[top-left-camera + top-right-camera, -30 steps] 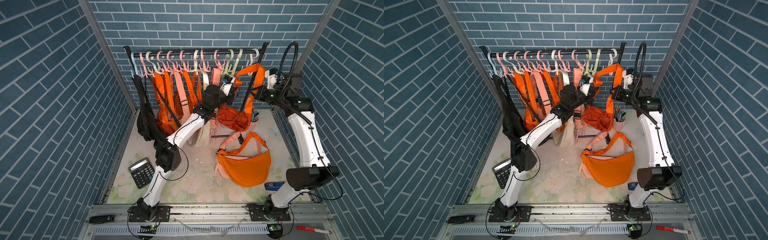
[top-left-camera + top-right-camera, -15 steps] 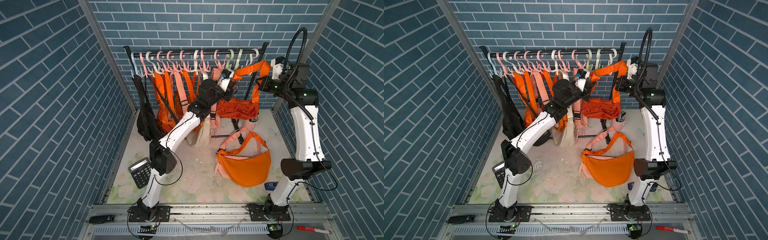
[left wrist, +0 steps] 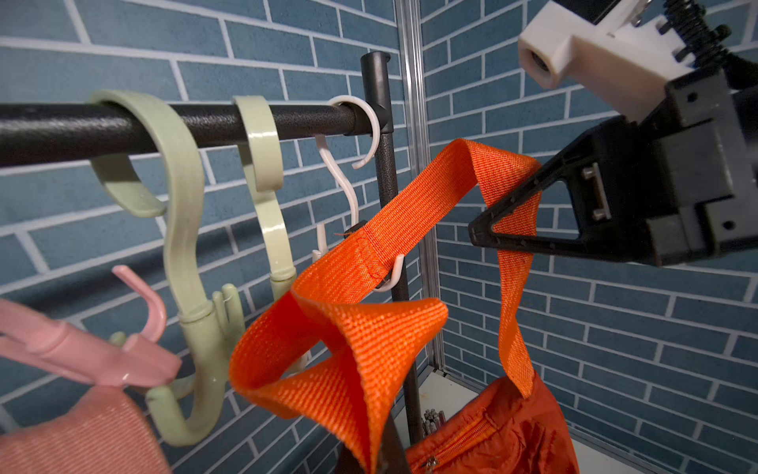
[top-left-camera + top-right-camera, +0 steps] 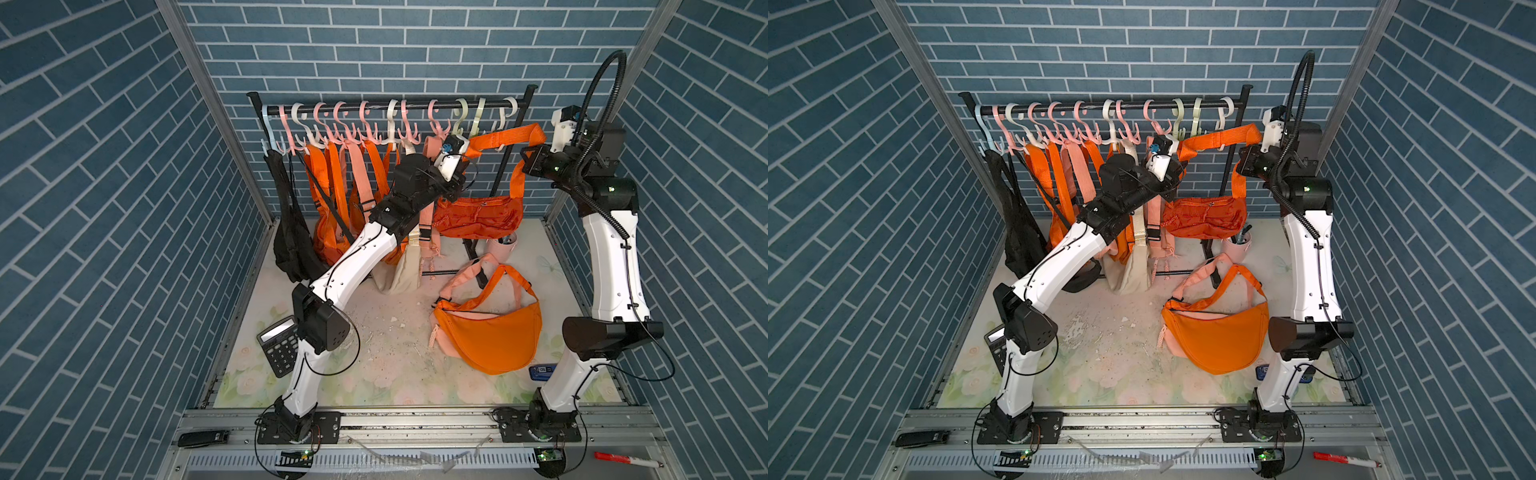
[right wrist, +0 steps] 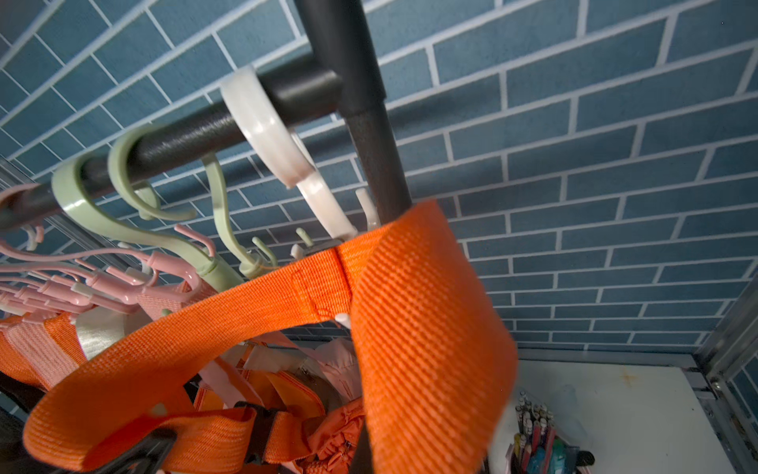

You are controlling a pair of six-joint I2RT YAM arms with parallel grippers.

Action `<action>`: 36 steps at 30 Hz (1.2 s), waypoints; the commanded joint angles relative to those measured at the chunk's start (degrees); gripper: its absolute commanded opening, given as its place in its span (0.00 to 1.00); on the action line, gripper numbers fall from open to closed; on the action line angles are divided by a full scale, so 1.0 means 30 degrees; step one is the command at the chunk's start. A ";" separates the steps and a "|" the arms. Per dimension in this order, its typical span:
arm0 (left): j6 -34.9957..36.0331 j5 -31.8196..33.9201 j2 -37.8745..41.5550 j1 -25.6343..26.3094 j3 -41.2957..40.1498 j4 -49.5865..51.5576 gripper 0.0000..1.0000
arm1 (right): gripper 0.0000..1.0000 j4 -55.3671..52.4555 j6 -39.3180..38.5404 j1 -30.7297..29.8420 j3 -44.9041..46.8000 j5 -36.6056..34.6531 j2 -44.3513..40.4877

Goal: Take the bag off the hook
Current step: Pick up the bag from the hook, then place the bag inside the bag.

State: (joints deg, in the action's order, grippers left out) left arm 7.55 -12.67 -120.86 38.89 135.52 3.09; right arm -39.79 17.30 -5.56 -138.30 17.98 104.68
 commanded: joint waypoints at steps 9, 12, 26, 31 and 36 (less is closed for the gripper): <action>0.1638 0.0936 0.2393 0.0102 0.0386 0.0838 0.00 | 0.00 0.2965 -0.0757 0.0296 -0.1284 0.0076 0.0203; 0.1917 0.1171 0.2846 0.0102 0.0177 0.1039 0.00 | 0.00 0.2961 -0.0742 0.0326 -0.1332 -0.0020 0.0161; 0.3856 0.1847 0.7129 0.0621 -0.5321 0.0345 0.00 | 0.00 0.6016 -0.0696 0.0310 0.6127 -0.0014 -0.5518; 0.4709 0.2078 0.8832 0.0850 -0.8034 -0.0098 0.00 | 0.00 0.7422 -0.1104 0.0318 1.0378 -0.0835 -0.8543; 0.5103 0.2264 1.0499 0.0944 -1.0301 -0.0695 0.00 | 0.00 0.7422 -0.1372 0.0327 1.3480 -0.1696 -1.1035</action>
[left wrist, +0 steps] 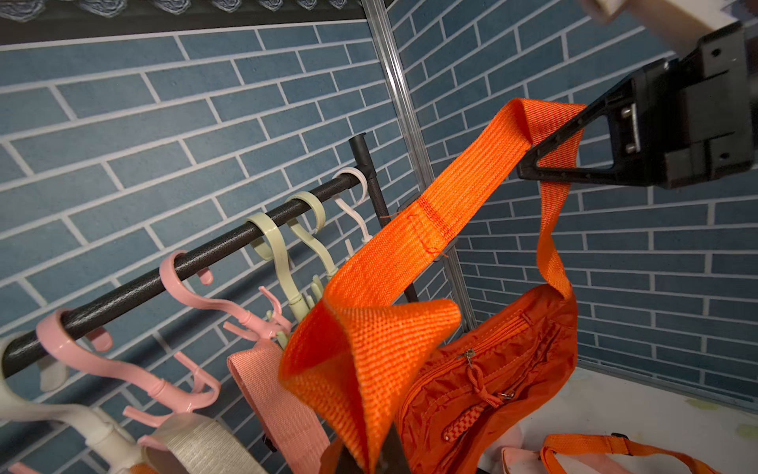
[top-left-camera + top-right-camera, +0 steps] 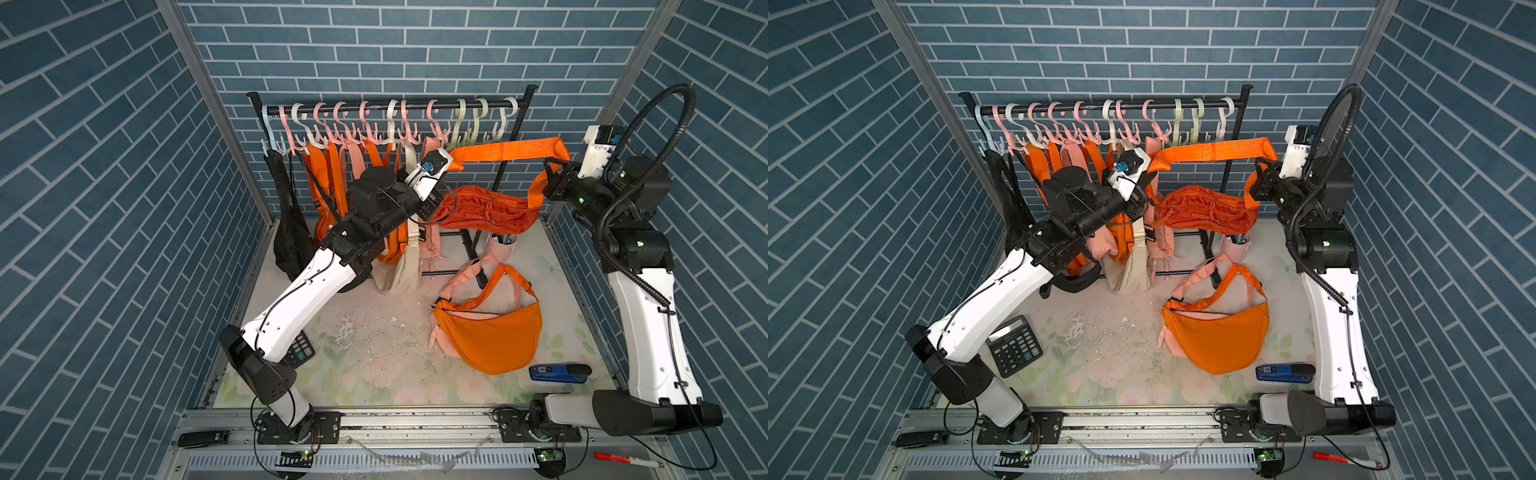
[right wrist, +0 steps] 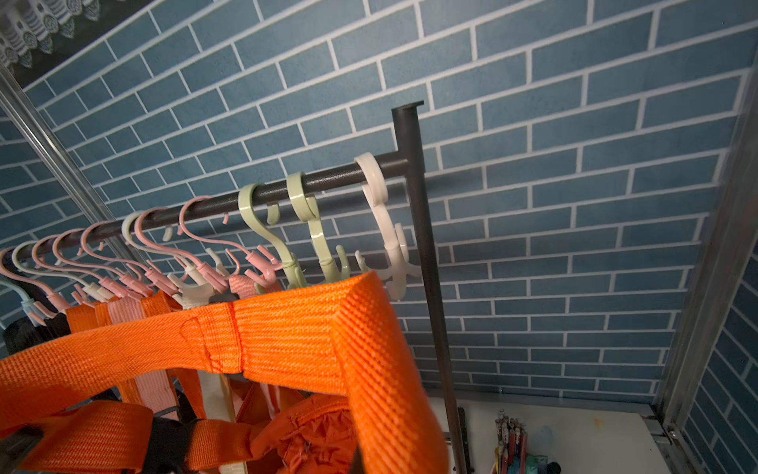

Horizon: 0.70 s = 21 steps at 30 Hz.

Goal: Take the bag off the hook
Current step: Place the bag inside the bag.

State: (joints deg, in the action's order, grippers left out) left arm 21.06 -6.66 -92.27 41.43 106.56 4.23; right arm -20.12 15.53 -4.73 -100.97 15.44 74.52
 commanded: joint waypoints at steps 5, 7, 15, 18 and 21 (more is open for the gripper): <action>0.1470 0.1215 0.2336 0.0228 -0.2388 -0.0926 0.00 | 0.00 0.0151 -0.0928 0.0063 0.3446 -0.2732 -0.3310; 0.1458 0.1697 0.2829 0.0224 -0.2993 -0.0922 0.00 | 0.00 -0.0416 -0.0772 0.0054 0.3911 -0.3352 -0.3890; 0.0231 0.2752 0.5043 0.0275 -0.5417 -0.1308 0.00 | 0.00 -0.2401 0.0310 0.0083 0.4985 -0.4966 -0.5874; -0.0055 0.2720 0.5949 0.0548 -0.6443 -0.1790 0.00 | 0.00 -0.2989 0.0816 0.0080 0.5336 -0.4859 -0.6828; 0.0182 0.3010 0.6629 0.1175 -0.7140 -0.1753 0.00 | 0.00 -0.3544 0.1175 0.0058 0.5669 -0.4658 -0.7769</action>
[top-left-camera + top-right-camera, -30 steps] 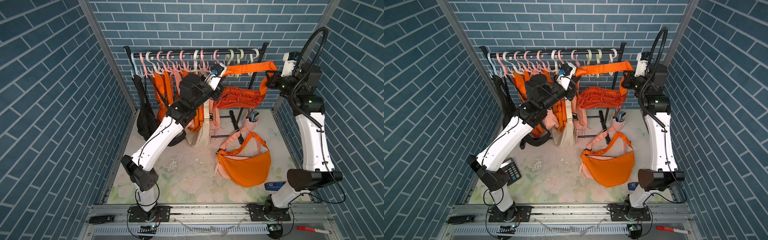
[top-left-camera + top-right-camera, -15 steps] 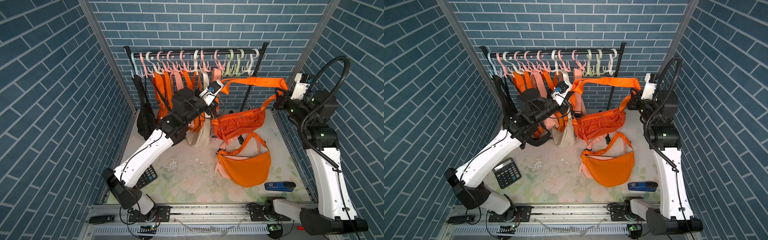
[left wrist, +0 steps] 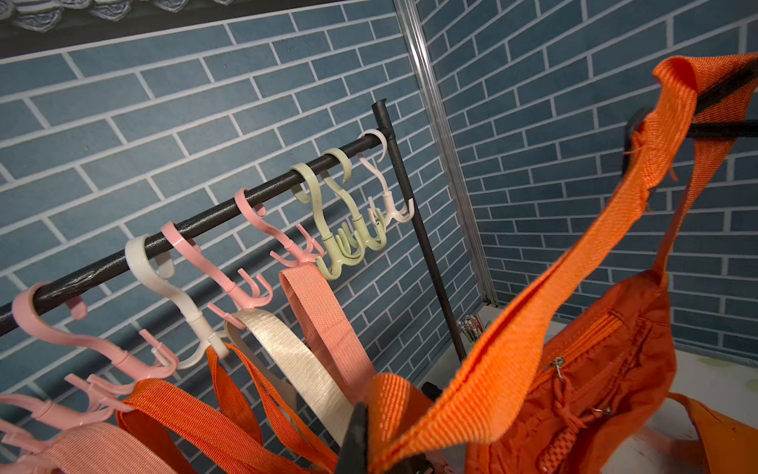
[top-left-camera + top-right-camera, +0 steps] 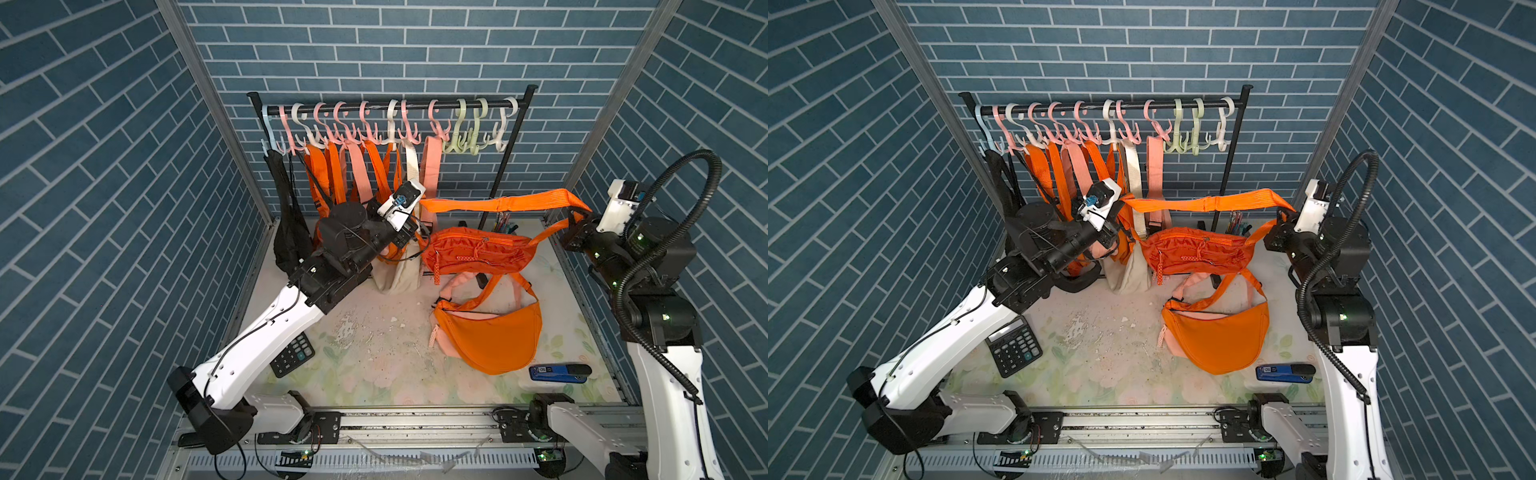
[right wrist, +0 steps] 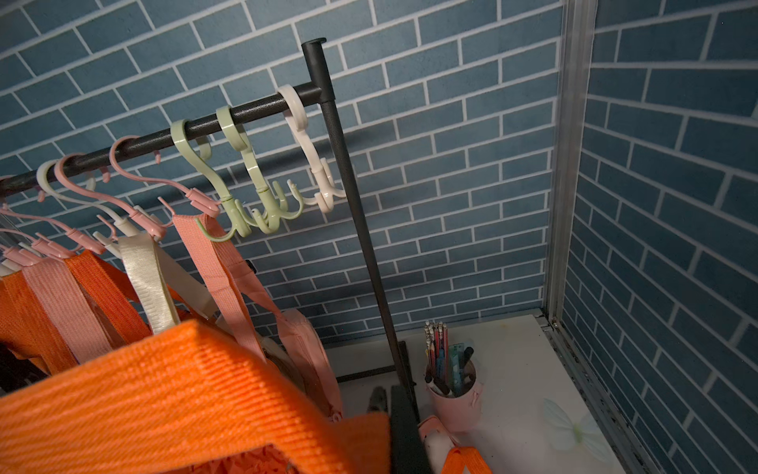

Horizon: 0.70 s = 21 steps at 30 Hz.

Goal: Take the bag off the hook
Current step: Place the bag inside the bag.

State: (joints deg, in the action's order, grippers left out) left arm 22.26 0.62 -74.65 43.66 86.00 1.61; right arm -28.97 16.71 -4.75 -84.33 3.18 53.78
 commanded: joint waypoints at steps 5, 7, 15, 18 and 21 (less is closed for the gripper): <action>-0.0063 0.1144 0.1684 0.1560 -0.1072 -0.0399 0.00 | 0.00 -0.1696 0.1137 0.0062 0.0596 -0.0545 -0.2354; -0.0262 0.1194 0.1969 0.2023 -0.1326 -0.0107 0.00 | 0.00 -0.2114 0.1258 0.0073 0.0860 -0.0637 -0.2952; -0.0444 0.1284 0.2570 0.4311 -0.1896 0.1588 0.00 | 0.00 -0.4288 0.1449 0.0063 0.1296 -0.0701 -0.4699; -0.0804 0.1453 0.2812 0.5081 -0.2363 0.1786 0.00 | 0.00 -0.4848 0.1405 0.0083 0.1422 -0.0484 -0.5224; -0.1106 0.1724 0.2977 0.5887 -0.2838 0.1725 0.00 | 0.00 -0.5551 0.1345 0.0086 0.1422 -0.0336 -0.5682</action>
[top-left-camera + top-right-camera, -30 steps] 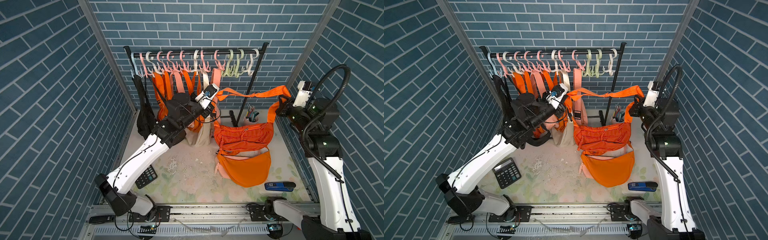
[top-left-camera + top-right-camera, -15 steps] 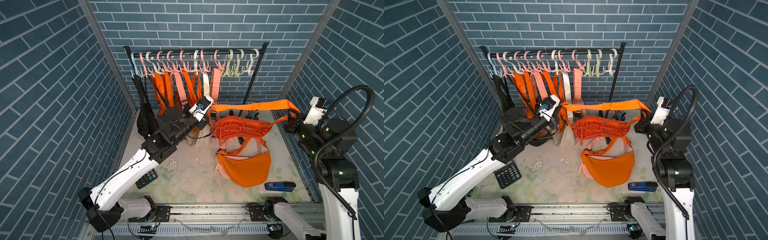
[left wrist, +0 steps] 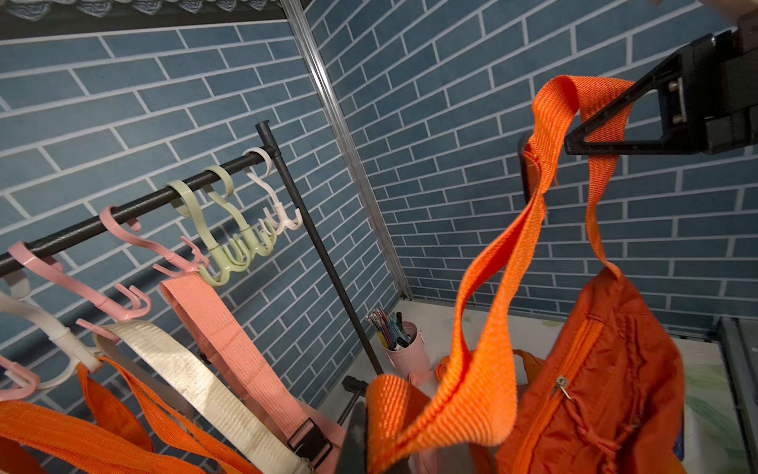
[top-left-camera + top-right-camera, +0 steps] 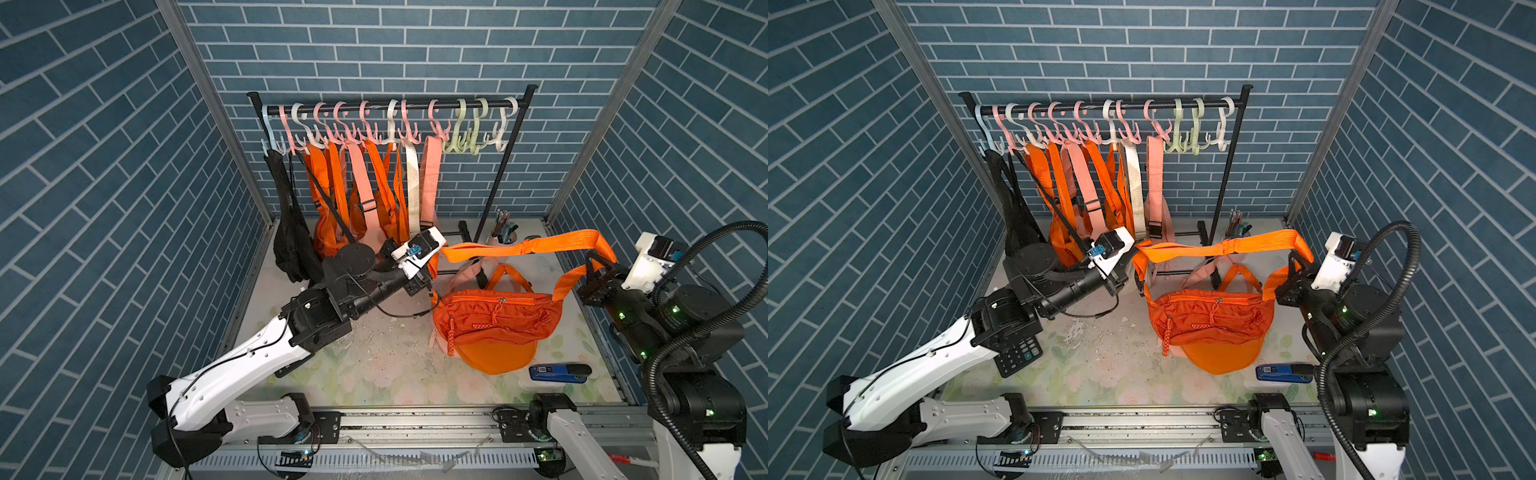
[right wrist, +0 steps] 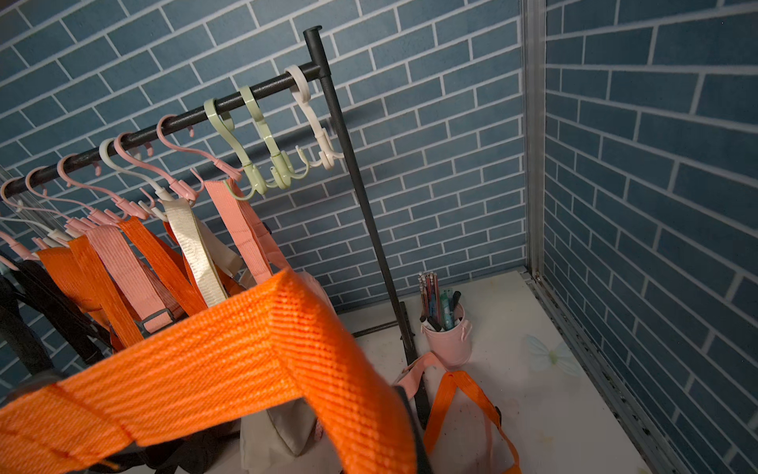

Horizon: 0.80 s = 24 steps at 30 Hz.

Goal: Take the bag off the hook
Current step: Place the bag inside the bag.

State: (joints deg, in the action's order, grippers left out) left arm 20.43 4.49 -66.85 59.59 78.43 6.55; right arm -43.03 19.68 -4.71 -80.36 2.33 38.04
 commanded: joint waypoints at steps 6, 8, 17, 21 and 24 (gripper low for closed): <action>-0.0351 0.1408 0.0454 0.2413 -0.0935 0.0268 0.00 | 0.00 -0.2042 -0.0048 0.0048 0.0154 -0.0361 -0.1494; -0.0177 0.1806 0.0444 0.3050 -0.1052 0.0322 0.00 | 0.00 -0.2531 -0.0187 0.0057 0.0155 -0.0561 -0.1870; -0.1775 0.2312 0.0391 0.5214 -0.2128 -0.1230 0.00 | 0.00 -0.3764 0.0456 0.0041 0.0940 -0.3465 -0.3627; -0.3057 0.2191 0.0300 0.5347 -0.3812 -0.2924 0.00 | 0.00 -0.3968 0.1115 0.0039 0.2437 -0.5048 -0.4033; -0.3776 0.2628 -0.0090 0.5355 -0.5101 -0.4114 0.00 | 0.00 -0.3728 0.1898 0.0044 0.4002 -0.6378 -0.4585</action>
State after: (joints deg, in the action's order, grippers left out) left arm 12.78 11.05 -66.43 75.31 65.39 0.16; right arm -53.69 21.82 -4.71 -71.26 -10.70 25.45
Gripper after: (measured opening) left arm 0.054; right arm 0.047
